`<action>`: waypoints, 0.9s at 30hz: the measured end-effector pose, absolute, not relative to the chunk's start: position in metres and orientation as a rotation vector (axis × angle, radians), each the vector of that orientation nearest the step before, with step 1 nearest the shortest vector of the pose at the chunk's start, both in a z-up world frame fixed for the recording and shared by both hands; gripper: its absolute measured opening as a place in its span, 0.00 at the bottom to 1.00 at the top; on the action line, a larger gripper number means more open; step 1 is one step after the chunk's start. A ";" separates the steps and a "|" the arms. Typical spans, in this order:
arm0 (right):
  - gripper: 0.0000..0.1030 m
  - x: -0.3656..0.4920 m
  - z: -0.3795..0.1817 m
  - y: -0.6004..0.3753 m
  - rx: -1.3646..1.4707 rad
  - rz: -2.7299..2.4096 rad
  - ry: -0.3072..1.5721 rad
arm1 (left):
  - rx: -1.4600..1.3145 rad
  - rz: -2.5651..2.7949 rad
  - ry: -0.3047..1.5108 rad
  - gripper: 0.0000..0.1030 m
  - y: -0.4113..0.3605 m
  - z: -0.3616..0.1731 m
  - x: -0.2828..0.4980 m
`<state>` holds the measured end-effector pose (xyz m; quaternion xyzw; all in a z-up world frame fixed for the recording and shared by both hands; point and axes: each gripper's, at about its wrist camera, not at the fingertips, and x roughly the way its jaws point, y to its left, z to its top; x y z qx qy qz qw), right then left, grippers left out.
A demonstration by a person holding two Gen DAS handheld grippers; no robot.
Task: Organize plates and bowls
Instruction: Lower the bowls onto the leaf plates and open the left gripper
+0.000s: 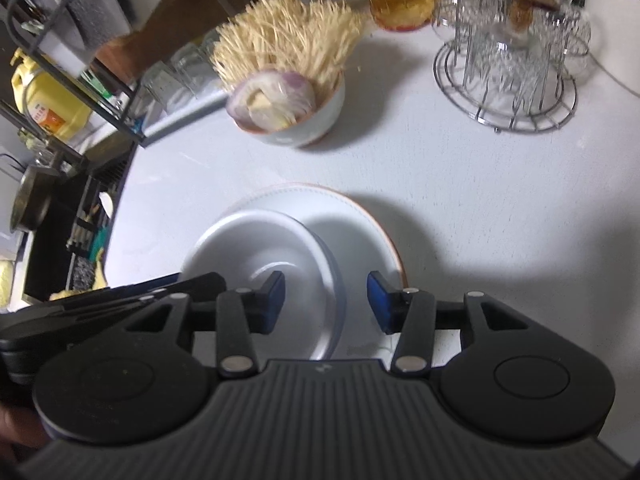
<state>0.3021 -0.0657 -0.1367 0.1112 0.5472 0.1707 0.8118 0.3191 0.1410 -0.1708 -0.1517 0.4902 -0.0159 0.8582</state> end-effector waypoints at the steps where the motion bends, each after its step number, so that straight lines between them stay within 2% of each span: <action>1: 0.47 0.301 -0.132 -0.066 0.239 0.362 1.155 | -0.319 -0.036 1.019 0.47 0.143 -0.166 0.317; 10: 0.47 0.277 -0.086 -0.068 0.267 0.286 1.004 | -0.266 -0.116 0.954 0.47 0.153 -0.118 0.294; 17: 0.47 0.248 -0.052 -0.072 0.293 0.264 0.887 | -0.221 -0.145 0.826 0.47 0.154 -0.064 0.262; 27: 0.48 0.200 -0.012 -0.083 0.280 0.330 0.756 | -0.218 -0.105 0.721 0.47 0.140 -0.017 0.210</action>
